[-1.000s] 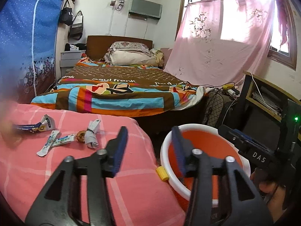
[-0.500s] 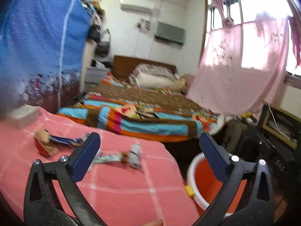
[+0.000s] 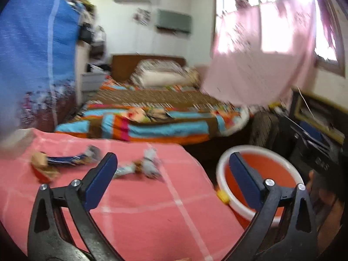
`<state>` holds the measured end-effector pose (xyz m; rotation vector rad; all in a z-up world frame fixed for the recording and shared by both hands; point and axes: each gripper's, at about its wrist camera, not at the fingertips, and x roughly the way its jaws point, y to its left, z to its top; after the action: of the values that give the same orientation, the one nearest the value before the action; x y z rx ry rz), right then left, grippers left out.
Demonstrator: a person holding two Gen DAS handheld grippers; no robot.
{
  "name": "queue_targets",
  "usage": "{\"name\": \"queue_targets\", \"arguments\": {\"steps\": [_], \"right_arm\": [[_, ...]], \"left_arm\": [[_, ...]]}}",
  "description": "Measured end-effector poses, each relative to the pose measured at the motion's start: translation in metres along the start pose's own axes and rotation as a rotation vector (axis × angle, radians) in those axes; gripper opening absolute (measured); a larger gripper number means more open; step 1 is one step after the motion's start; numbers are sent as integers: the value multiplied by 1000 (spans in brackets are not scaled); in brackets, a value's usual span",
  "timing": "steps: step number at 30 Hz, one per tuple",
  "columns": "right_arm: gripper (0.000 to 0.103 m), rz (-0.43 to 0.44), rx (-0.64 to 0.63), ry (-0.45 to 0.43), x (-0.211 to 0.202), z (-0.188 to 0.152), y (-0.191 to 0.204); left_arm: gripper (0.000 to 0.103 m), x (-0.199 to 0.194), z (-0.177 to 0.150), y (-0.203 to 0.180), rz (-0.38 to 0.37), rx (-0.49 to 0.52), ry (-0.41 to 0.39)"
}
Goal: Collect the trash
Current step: 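Move the left tool to the yellow cap lying beside the bucket rim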
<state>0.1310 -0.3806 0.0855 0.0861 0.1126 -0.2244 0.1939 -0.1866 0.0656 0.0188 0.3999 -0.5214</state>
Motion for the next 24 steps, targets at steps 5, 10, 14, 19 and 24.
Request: {"name": "queue_targets", "arguments": {"steps": [5, 10, 14, 19, 24], "right_arm": [[103, -81, -28, 182, 15, -15, -26], [103, -111, 0, 252, 13, -30, -55], [103, -123, 13, 292, 14, -38, -71], [103, -104, -7, 389, 27, -47, -73], [103, -41, 26, 453, 31, -57, -76]], "left_arm": [[83, 39, -12, -29, -107, 109, 185], [70, 77, -30, -57, -192, 237, 386], [66, 94, -37, -72, -210, 347, 459], [64, 105, -37, -87, -224, 454, 482], [62, 113, -34, -89, -307, 522, 490]]}}
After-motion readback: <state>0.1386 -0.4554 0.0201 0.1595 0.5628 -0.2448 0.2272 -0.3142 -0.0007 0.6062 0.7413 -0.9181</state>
